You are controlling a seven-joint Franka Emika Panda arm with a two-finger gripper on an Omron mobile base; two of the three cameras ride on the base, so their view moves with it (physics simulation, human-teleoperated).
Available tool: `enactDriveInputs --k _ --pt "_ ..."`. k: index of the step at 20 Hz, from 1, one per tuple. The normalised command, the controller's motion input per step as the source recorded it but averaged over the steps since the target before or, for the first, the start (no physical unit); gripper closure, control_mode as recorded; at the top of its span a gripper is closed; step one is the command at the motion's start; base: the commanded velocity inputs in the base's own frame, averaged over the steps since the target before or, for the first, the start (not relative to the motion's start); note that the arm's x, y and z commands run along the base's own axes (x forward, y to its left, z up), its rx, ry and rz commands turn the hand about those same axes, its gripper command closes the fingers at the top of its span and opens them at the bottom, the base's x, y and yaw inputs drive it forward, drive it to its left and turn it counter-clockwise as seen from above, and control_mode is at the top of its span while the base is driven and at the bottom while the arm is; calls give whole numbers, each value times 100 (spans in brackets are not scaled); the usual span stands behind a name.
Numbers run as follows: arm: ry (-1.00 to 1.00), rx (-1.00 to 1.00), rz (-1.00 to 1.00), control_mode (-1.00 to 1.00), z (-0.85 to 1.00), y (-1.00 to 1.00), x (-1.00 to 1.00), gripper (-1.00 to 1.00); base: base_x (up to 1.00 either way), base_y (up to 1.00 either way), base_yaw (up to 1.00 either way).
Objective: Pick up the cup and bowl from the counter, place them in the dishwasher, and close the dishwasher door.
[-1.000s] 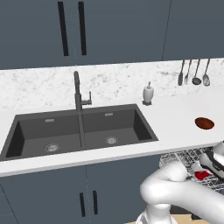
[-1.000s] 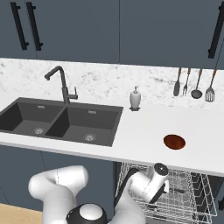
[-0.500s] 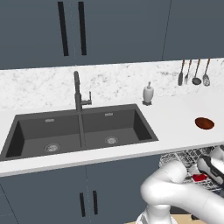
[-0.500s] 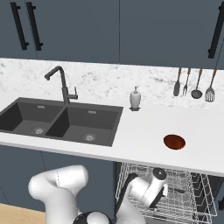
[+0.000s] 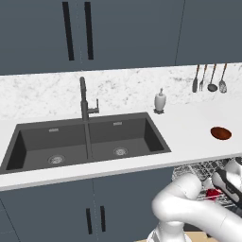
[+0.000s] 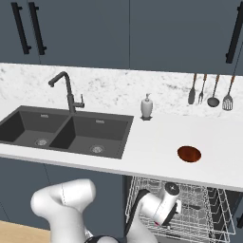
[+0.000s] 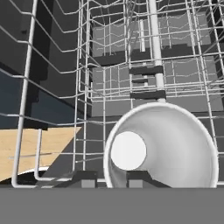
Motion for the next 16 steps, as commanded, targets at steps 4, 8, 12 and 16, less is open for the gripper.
enactDriveInputs --k 4,8,12,16 --pt "0 0 0 -100 1 0 0 -100 0 0 0" --pt "0 -2 0 -100 8 0 0 -100 0 0 0" --pt "-1 0 0 -100 61 0 -10 -100 0 0 0" --pt "-5 2 0 -100 98 -1 -24 -100 0 0 0"
